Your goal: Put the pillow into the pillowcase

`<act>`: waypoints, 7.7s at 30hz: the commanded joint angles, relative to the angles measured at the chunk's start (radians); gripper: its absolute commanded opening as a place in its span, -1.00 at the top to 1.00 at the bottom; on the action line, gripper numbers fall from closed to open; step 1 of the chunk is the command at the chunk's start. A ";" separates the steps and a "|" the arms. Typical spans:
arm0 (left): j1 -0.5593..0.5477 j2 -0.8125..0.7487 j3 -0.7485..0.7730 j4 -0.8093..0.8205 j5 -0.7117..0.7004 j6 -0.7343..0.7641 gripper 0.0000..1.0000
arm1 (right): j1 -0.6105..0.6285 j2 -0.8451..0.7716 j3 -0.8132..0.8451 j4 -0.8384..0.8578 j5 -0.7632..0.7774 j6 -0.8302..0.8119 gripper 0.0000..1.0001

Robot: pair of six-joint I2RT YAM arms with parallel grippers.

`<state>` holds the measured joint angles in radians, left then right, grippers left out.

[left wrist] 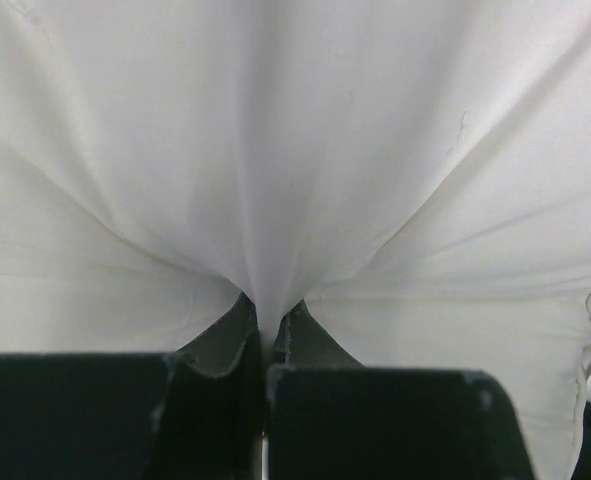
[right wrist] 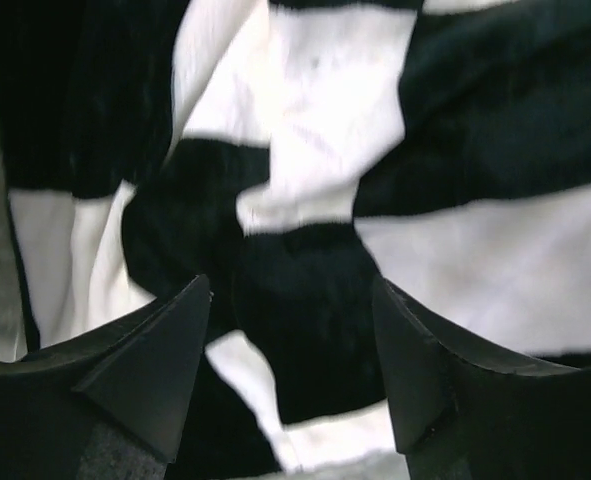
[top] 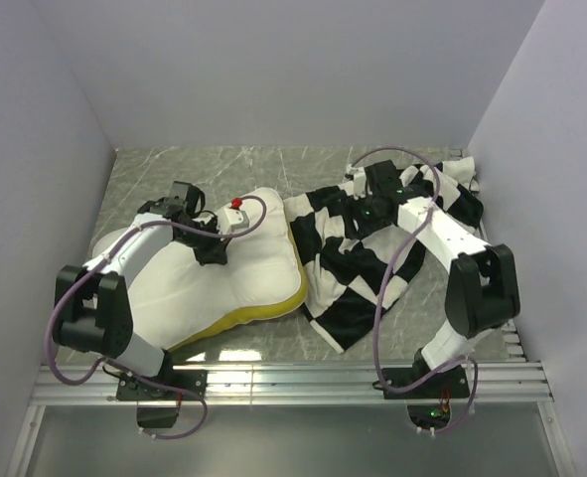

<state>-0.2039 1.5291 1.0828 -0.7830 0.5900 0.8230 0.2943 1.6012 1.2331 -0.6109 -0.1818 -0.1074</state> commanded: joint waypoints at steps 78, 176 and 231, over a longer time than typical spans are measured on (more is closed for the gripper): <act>-0.342 0.687 0.844 0.142 0.156 -0.343 0.99 | -0.127 -0.181 0.032 -0.041 -0.309 0.015 1.00; -0.516 0.655 0.531 1.144 -0.018 -1.570 0.99 | -0.241 -0.287 -0.277 -0.061 -0.706 0.184 1.00; -0.227 0.118 0.337 0.306 0.041 -0.739 -0.68 | -0.188 -0.121 0.239 -0.193 -0.225 -0.051 -0.25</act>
<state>-0.5354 1.5959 1.3796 -0.3161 0.7284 -0.1078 0.1104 1.4643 1.3243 -0.9165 -0.4850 -0.1493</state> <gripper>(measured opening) 0.838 0.626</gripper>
